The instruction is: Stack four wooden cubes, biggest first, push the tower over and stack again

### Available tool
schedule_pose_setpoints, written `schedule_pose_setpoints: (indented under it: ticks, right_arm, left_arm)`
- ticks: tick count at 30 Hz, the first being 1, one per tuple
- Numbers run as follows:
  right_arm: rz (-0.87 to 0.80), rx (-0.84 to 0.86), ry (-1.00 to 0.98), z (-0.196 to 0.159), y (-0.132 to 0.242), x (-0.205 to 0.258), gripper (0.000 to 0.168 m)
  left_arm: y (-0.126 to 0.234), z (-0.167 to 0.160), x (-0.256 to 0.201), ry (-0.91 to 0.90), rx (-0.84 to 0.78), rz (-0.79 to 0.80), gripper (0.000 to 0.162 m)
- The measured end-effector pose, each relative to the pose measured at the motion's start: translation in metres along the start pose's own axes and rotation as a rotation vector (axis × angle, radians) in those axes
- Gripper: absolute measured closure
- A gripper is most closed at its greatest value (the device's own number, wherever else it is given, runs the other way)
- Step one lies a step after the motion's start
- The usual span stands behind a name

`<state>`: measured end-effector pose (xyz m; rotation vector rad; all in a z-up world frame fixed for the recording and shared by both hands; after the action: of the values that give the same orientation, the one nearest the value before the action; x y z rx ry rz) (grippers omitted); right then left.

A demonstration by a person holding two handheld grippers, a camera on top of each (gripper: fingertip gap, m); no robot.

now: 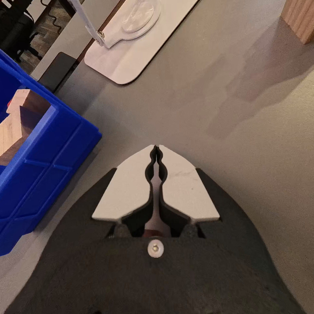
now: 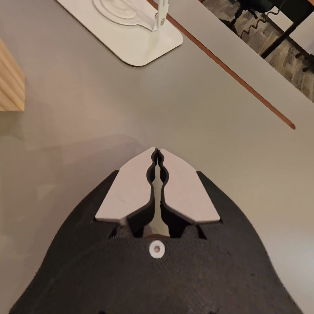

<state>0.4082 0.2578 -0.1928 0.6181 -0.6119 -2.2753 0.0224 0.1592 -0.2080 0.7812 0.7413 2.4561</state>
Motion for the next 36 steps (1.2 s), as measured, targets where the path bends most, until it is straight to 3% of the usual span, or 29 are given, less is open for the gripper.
schedule_pose_setpoints:
  ticks: [6, 9, 11, 14, 16, 29, 36]
  right_arm:
    - [-0.031, -0.033, -0.161, 0.001, 0.017, -0.006, 0.168]
    - [-0.01, -0.027, -0.151, 0.014, 0.011, 0.02, 0.168]
    - [0.042, -0.03, -0.088, 0.043, -0.006, 0.065, 0.168]
    - [0.189, -0.041, 0.11, 0.098, -0.036, 0.172, 0.168]
    - [0.241, -0.064, 0.127, 0.115, -0.042, 0.198, 0.168]
    - [0.27, -0.061, 0.078, 0.087, -0.028, 0.161, 0.168]
    - [0.32, -0.052, 0.097, 0.08, -0.03, 0.161, 0.168]
  left_arm:
    - [0.016, -0.013, 0.007, 0.052, -0.003, 0.032, 0.162]
    - [0.031, -0.024, 0.013, 0.099, -0.018, 0.059, 0.162]
    - [0.041, -0.03, 0.02, 0.132, -0.029, 0.092, 0.162]
    - [0.054, -0.043, 0.032, 0.166, -0.022, 0.142, 0.162]
    - [0.066, -0.051, 0.044, 0.208, -0.037, 0.182, 0.162]
    - [0.164, -0.152, 0.117, 0.498, -0.08, 0.51, 0.162]
    - [0.186, -0.164, 0.12, 0.513, -0.121, 0.503, 0.162]
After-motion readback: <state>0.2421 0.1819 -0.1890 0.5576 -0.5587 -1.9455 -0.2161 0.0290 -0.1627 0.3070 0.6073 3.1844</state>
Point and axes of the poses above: each gripper's, where its closed fingertips meet, y back along the fingers, z out of its top, x = y × z across the jaws, the point moved 3 cm from there along y, back along the fingers, and after that the axes turned 2 degrees about -y, right-handed, at the moved point
